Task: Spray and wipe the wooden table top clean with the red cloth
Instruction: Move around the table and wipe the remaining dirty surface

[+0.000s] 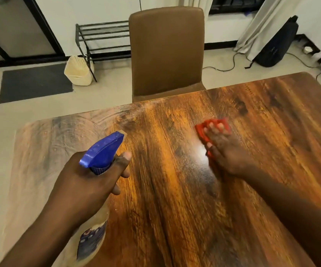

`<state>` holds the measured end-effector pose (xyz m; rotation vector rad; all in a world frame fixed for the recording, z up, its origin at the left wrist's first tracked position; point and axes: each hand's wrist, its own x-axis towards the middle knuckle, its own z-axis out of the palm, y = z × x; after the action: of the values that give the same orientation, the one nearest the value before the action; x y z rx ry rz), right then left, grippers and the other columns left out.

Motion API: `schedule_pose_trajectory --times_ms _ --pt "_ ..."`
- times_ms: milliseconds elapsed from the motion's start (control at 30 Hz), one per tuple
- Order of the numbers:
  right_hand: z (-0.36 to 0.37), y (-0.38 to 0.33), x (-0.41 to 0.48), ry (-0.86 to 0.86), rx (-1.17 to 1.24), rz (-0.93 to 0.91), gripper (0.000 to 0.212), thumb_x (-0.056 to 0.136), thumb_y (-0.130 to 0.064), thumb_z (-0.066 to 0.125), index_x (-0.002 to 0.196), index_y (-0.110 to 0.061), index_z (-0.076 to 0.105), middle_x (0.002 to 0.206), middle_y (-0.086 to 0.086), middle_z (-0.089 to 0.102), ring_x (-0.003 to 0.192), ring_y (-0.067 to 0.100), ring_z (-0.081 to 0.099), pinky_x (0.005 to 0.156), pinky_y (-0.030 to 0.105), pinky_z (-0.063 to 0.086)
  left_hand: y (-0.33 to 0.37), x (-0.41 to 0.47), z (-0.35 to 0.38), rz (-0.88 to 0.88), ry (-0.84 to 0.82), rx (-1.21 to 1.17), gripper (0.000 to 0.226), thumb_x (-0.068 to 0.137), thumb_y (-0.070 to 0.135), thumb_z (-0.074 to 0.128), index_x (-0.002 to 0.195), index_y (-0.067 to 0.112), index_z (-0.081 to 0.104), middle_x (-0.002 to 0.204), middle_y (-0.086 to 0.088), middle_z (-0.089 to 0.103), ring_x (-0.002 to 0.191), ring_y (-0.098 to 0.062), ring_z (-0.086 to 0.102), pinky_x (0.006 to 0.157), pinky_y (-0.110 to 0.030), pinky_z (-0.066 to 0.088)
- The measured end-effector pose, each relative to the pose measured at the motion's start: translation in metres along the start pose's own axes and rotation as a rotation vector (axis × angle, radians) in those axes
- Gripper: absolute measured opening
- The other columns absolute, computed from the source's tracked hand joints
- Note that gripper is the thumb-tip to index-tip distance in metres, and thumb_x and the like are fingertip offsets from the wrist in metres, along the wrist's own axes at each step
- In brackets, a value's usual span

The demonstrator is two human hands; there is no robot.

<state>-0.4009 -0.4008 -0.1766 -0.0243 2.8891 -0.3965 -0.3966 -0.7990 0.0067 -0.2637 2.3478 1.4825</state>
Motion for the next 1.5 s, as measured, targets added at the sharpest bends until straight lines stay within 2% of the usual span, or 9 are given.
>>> schedule_pose_trajectory --times_ms 133,333,467,733,900,1033,1233,1367,1500 --pt "-0.041 0.043 0.052 0.024 0.044 0.385 0.067 0.116 -0.055 0.022 0.174 -0.032 -0.002 0.18 -0.003 -0.015 0.164 0.027 -0.02 0.133 0.055 -0.006 -0.004 -0.006 0.001 0.018 0.014 -0.014 0.037 0.079 0.08 0.074 0.091 0.045 0.079 0.08 0.002 0.086 0.056 -0.021 0.08 0.085 -0.064 0.067" --pt "-0.076 0.041 0.156 0.047 0.251 0.742 0.067 0.118 -0.042 0.032 0.175 -0.021 0.004 0.181 0.002 -0.016 0.166 0.036 -0.017 0.132 0.062 -0.003 -0.019 -0.005 -0.019 -0.016 0.031 -0.011 0.052 0.069 0.089 0.066 0.095 0.046 0.079 0.084 0.004 0.087 0.058 -0.02 0.081 0.085 -0.057 0.067" --pt "-0.059 0.0 0.194 0.004 0.172 0.597 0.069 0.116 -0.045 0.036 0.175 -0.025 0.005 0.182 0.003 -0.014 0.166 0.035 -0.015 0.131 0.062 -0.004 -0.033 -0.003 -0.04 -0.017 0.09 -0.007 0.044 0.072 0.091 0.064 0.096 0.056 0.077 0.084 0.007 0.087 0.058 -0.019 0.081 0.083 -0.055 0.069" --pt "0.022 -0.194 0.185 -0.038 -0.029 -0.059 0.07 0.116 -0.048 0.027 0.174 -0.024 -0.002 0.181 0.005 -0.013 0.166 0.031 -0.016 0.134 0.058 0.001 -0.043 -0.017 -0.08 -0.028 0.169 -0.003 0.031 0.071 0.09 0.065 0.088 0.065 0.075 0.078 0.004 0.086 0.056 -0.019 0.079 0.084 -0.059 0.067" --pt "0.073 -0.313 0.107 -0.166 -0.066 -0.395 0.072 0.114 -0.047 0.027 0.174 -0.023 -0.005 0.179 0.002 -0.019 0.164 0.026 -0.025 0.134 0.056 -0.003 -0.046 -0.031 -0.104 -0.044 0.22 -0.003 0.029 0.078 0.076 0.067 0.088 0.051 0.078 0.078 0.002 0.086 0.057 -0.021 0.079 0.085 -0.06 0.067" --pt "0.108 -0.348 -0.011 -0.215 -0.07 -0.587 0.072 0.112 -0.048 0.027 0.174 -0.026 -0.003 0.18 -0.003 -0.015 0.164 0.021 -0.026 0.131 0.047 -0.015 -0.058 -0.043 -0.123 -0.081 0.234 0.016 0.029 0.083 0.074 0.067 0.086 0.049 0.081 0.074 -0.005 0.085 0.061 -0.024 0.08 0.086 -0.061 0.066" --pt "0.127 -0.273 -0.14 -0.04 -0.241 -0.575 0.067 0.107 -0.048 0.048 0.17 -0.028 0.036 0.178 -0.003 0.027 0.164 0.026 0.025 0.128 0.045 0.019 -0.077 -0.054 -0.145 -0.125 0.207 -0.015 0.036 0.074 0.082 0.061 0.093 0.056 0.076 0.077 -0.001 0.086 0.057 -0.017 0.08 0.086 -0.058 0.066" --pt "0.099 -0.205 -0.116 -0.046 -0.223 -0.324 0.062 0.116 -0.049 0.02 0.175 -0.03 0.011 0.183 -0.005 0.005 0.169 0.025 0.001 0.134 0.043 0.004 -0.088 -0.054 -0.157 -0.155 0.219 -0.026 0.039 0.075 0.08 0.061 0.09 0.05 0.079 0.078 0.004 0.086 0.057 -0.015 0.08 0.087 -0.057 0.067" --pt "0.063 -0.167 -0.03 -0.001 -0.001 0.068 0.065 0.113 -0.058 0.015 0.173 -0.036 0.005 0.181 -0.009 -0.009 0.167 0.02 -0.016 0.133 0.05 0.003 -0.096 -0.048 -0.169 -0.165 0.229 -0.036 0.039 0.074 0.081 0.06 0.091 0.052 0.078 0.077 0.004 0.086 0.058 -0.015 0.08 0.088 -0.057 0.067"
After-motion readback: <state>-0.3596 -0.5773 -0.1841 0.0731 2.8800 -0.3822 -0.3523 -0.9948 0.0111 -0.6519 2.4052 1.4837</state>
